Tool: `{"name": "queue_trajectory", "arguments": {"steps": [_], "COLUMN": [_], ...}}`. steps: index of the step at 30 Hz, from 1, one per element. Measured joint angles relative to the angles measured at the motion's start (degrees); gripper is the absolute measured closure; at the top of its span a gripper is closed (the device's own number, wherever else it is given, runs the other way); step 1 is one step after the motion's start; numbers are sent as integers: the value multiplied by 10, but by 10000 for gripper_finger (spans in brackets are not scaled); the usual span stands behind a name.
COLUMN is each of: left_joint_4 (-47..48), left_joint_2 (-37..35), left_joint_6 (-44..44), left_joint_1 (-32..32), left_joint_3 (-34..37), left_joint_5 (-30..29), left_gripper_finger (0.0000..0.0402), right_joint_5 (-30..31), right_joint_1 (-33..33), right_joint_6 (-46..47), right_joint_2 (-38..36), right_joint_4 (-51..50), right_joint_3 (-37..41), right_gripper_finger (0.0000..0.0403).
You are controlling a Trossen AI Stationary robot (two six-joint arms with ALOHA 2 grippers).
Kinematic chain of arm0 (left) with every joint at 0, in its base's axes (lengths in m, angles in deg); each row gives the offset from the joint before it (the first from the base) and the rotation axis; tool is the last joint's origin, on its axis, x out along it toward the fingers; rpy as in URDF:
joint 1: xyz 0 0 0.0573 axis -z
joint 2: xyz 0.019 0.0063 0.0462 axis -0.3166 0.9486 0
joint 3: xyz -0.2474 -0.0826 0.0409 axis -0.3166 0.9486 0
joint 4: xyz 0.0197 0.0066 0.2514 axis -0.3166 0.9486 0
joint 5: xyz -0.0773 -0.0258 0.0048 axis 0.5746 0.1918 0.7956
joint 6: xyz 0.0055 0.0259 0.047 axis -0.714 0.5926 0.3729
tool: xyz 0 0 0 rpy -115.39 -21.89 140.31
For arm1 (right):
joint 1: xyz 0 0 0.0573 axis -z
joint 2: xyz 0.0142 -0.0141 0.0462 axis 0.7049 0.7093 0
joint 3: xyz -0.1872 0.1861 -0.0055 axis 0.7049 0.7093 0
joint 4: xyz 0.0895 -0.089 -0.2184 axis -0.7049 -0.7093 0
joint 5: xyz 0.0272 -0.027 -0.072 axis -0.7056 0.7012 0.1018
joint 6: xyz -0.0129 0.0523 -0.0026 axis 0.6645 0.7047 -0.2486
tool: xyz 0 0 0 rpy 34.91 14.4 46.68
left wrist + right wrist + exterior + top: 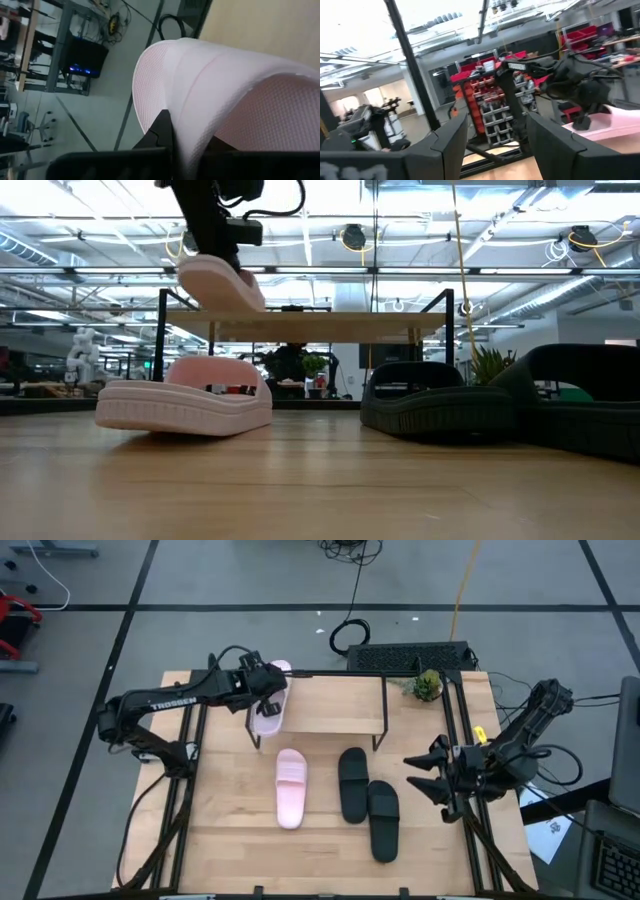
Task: Pick and place slides into the shelf
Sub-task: Put the left pink slides on the shelf
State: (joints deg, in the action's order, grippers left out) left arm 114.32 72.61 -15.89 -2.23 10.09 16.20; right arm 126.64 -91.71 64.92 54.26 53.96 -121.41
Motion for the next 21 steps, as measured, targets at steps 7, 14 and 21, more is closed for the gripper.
{"name": "queue_trajectory", "arguments": {"steps": [7,14,21], "left_joint_4": [-20,-35,-36], "left_joint_2": [-2,-2,-2], "left_joint_6": [19,21,21], "left_joint_1": [-10,-27,-33], "left_joint_3": [15,37,41], "left_joint_5": [24,26,29], "left_gripper_finger": [402,402,401], "right_joint_5": [-1,-1,-1], "right_joint_1": [15,15,15], "right_joint_6": [-2,-2,-2], "right_joint_2": [-2,-2,-2], "right_joint_4": [0,0,0], "right_joint_3": [0,0,0], "right_gripper_finger": [209,209,209]}}
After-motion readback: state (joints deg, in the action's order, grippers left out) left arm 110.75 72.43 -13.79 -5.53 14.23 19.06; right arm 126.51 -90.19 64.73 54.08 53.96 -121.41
